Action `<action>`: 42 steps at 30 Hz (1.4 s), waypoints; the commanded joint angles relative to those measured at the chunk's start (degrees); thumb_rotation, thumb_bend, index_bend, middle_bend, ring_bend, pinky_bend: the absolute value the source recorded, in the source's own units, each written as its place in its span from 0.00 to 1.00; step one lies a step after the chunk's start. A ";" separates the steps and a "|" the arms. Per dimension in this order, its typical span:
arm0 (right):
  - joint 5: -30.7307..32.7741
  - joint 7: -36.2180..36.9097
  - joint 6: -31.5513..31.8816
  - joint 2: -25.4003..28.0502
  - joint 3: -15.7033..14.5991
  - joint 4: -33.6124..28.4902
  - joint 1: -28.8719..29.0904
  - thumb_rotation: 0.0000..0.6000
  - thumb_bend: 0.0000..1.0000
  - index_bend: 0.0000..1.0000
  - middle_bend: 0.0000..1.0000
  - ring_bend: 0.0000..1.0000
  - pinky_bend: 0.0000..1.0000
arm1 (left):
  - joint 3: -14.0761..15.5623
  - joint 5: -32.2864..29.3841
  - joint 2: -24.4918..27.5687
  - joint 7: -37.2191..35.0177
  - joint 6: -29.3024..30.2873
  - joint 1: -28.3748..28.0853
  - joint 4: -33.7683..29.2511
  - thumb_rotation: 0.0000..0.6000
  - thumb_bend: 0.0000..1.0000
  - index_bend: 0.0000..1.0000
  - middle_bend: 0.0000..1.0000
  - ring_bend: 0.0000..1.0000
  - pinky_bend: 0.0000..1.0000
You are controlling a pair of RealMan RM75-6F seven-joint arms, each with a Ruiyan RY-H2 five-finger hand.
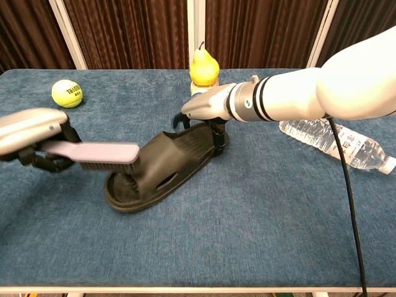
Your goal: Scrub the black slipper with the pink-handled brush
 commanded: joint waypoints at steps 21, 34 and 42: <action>-13.24 12.91 16.11 25.50 1.50 -24.54 -14.85 1.00 0.00 0.00 0.00 0.00 0.00 | -10.38 -16.76 -2.82 17.40 -10.75 1.60 0.40 0.99 0.23 0.23 0.31 0.26 0.51; -27.50 26.80 34.99 39.91 -3.95 -30.81 -36.43 1.00 0.02 0.00 0.00 0.00 0.00 | -9.98 -15.80 12.41 11.91 1.34 11.07 -16.77 0.96 0.14 0.09 0.14 0.12 0.30; -30.89 28.66 52.50 39.73 -6.92 -28.31 -52.42 1.00 0.09 0.00 0.04 0.00 0.00 | -9.36 -20.58 19.61 15.27 9.71 20.32 -20.90 1.00 0.14 0.15 0.16 0.12 0.29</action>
